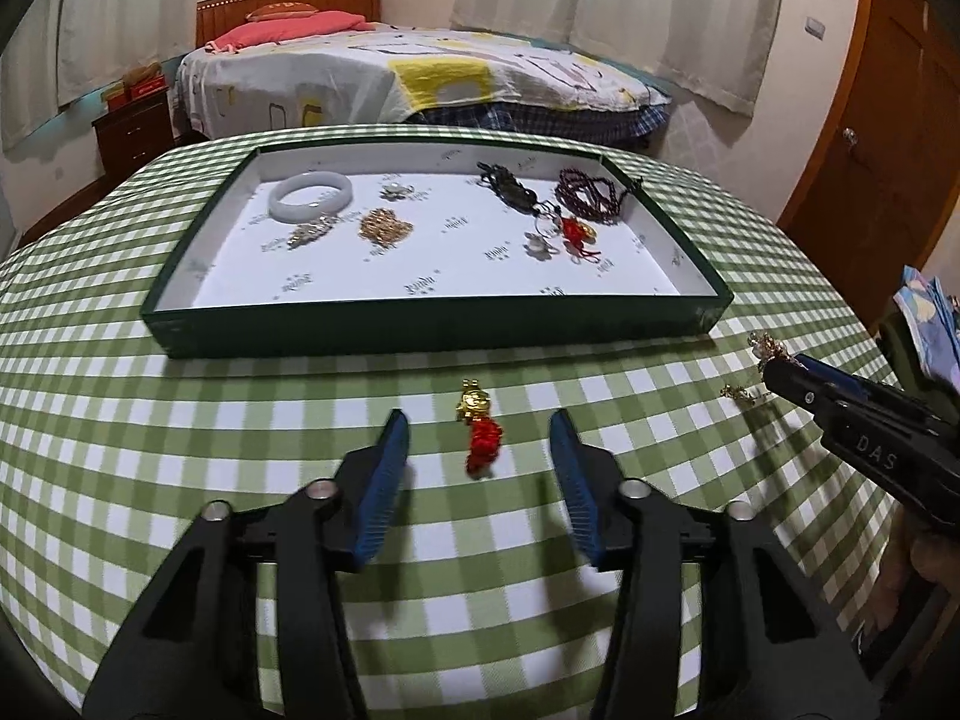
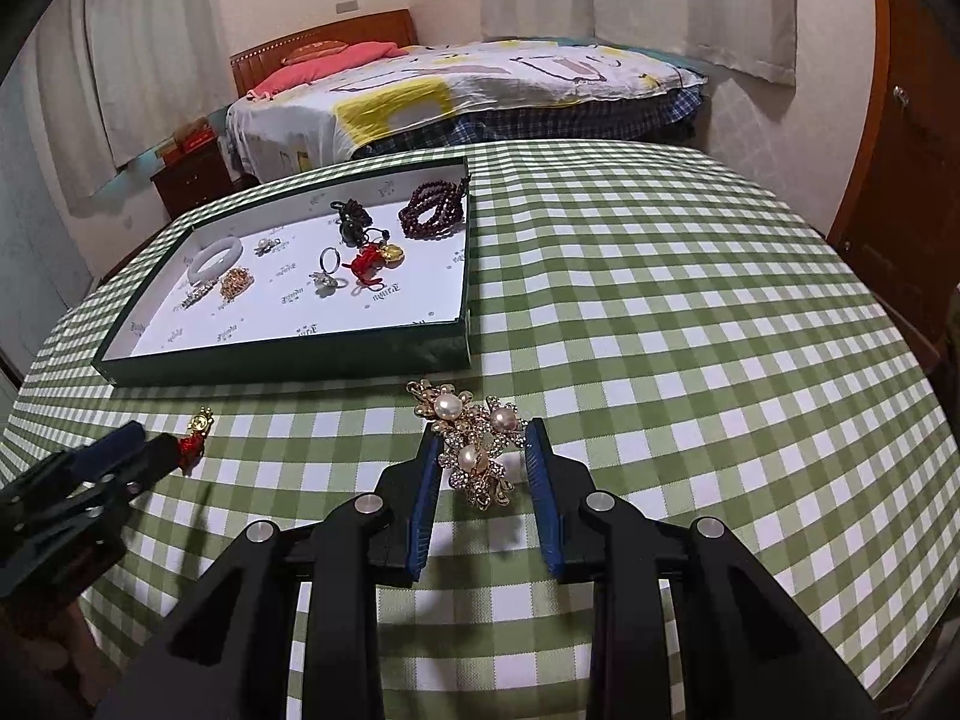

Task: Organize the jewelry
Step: 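Grasp the red-and-gold charm with the left tool while the right tool holds the brooch, then carry the brooch and charm into the green box with both tools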

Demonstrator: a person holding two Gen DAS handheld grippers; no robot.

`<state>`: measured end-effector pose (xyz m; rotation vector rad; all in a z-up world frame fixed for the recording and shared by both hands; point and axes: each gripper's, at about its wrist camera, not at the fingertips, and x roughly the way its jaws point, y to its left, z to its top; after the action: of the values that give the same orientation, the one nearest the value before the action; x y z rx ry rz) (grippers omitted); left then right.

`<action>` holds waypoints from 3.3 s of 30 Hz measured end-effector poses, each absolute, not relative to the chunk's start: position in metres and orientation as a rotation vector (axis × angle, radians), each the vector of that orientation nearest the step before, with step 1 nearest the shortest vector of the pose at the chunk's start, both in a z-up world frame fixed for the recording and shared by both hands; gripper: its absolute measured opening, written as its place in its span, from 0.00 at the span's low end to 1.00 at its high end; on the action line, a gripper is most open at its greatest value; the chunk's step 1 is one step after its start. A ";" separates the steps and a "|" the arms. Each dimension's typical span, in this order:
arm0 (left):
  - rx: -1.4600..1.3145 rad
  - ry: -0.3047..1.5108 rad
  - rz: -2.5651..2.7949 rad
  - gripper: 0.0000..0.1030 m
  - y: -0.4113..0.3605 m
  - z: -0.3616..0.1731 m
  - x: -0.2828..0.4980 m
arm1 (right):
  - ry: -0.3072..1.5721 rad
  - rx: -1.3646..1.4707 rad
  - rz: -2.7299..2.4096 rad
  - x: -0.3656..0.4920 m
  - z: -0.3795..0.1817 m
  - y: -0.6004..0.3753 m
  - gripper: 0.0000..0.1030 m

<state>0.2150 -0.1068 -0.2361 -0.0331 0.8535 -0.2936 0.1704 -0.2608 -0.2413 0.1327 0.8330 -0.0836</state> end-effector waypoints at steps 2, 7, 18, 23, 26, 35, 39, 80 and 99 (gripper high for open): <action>-0.027 0.863 -0.298 0.34 -0.111 -0.239 0.218 | 0.836 0.140 -0.078 0.171 -0.242 -0.261 0.28; -0.017 0.878 -0.302 0.20 -0.116 -0.243 0.224 | 0.836 0.160 -0.067 0.171 -0.243 -0.262 0.28; -0.017 0.887 -0.310 0.09 -0.115 -0.245 0.223 | 0.835 0.154 -0.069 0.172 -0.242 -0.262 0.28; -0.017 0.887 -0.309 0.08 -0.115 -0.245 0.223 | 0.834 0.149 -0.072 0.172 -0.242 -0.261 0.28; -0.015 0.888 -0.309 0.08 -0.114 -0.245 0.223 | 0.834 0.150 -0.072 0.172 -0.242 -0.261 0.28; -0.013 0.888 -0.310 0.08 -0.115 -0.245 0.224 | 0.835 0.150 -0.072 0.172 -0.242 -0.261 0.28; -0.015 0.888 -0.313 0.08 -0.116 -0.245 0.224 | 0.835 0.148 -0.072 0.172 -0.242 -0.261 0.28; -0.100 0.615 -0.299 0.07 -0.061 -0.137 0.201 | 0.679 0.070 0.032 0.171 -0.178 -0.212 0.28; -0.098 0.478 -0.249 0.07 -0.042 -0.098 0.273 | 0.517 0.036 0.112 0.237 -0.128 -0.171 0.28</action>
<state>0.2726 -0.0421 -0.0976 -0.0976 0.4785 -0.2490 0.2369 -0.1706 -0.1283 0.0358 0.5175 0.1120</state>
